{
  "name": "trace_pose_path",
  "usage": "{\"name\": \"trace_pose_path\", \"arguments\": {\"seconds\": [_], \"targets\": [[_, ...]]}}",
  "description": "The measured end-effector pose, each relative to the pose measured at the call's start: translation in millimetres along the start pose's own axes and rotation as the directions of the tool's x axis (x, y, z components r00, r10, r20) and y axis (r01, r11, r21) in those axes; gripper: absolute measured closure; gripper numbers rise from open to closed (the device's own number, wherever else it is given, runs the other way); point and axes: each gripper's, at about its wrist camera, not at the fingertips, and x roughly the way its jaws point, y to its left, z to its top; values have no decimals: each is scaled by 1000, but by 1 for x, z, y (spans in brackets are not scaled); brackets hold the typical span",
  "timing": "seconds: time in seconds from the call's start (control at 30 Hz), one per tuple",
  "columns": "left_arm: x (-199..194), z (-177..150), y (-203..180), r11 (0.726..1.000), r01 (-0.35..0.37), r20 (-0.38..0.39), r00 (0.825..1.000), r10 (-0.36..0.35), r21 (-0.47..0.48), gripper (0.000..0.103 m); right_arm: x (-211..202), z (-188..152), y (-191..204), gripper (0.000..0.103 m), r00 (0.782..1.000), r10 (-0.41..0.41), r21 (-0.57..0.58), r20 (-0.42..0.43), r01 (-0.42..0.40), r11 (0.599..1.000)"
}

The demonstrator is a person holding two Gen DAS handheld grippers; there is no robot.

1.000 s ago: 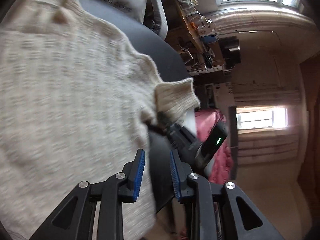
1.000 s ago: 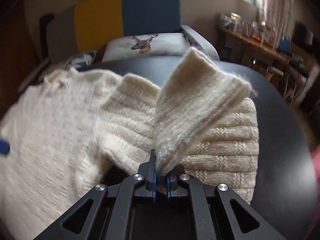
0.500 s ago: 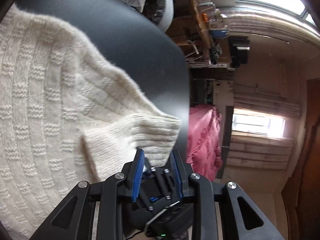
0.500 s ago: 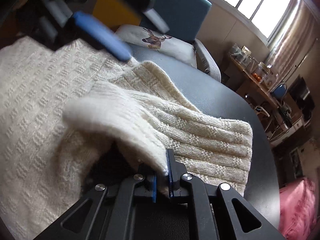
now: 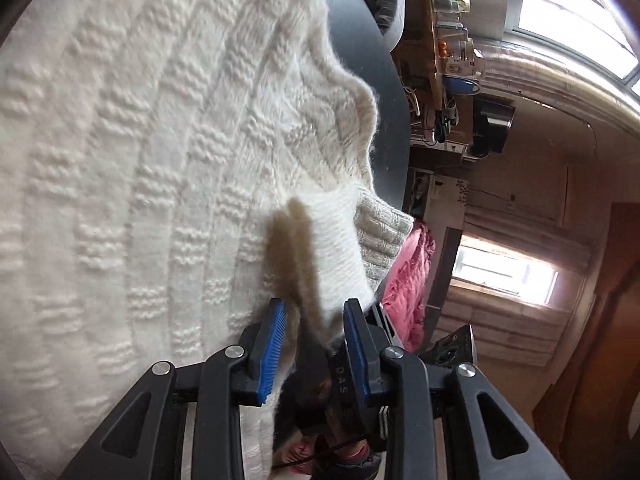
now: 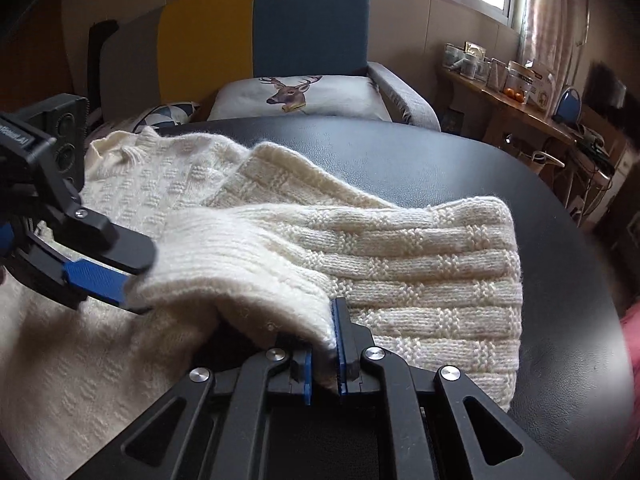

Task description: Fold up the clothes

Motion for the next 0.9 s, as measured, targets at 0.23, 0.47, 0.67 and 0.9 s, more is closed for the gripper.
{"name": "trace_pose_path", "arguments": {"seconds": [0.23,0.47,0.67,0.9], "targets": [[18,9,-9,998,60,62,996,-59,-12,88,1,3,3,92,1000,-20,-10,2,20,1000],[-5,8,-68,984,-32,173,985,1,176,97,-18,11,13,88,996,-76,-60,40,78,995],[-62,21,-144,943,-104,314,949,-1,317,97,-54,23,12,40,994,-50,-9,99,52,999],[-156,24,-178,907,-168,437,899,-19,385,97,-33,3,-29,17,684,658,586,315,-686,432]]}}
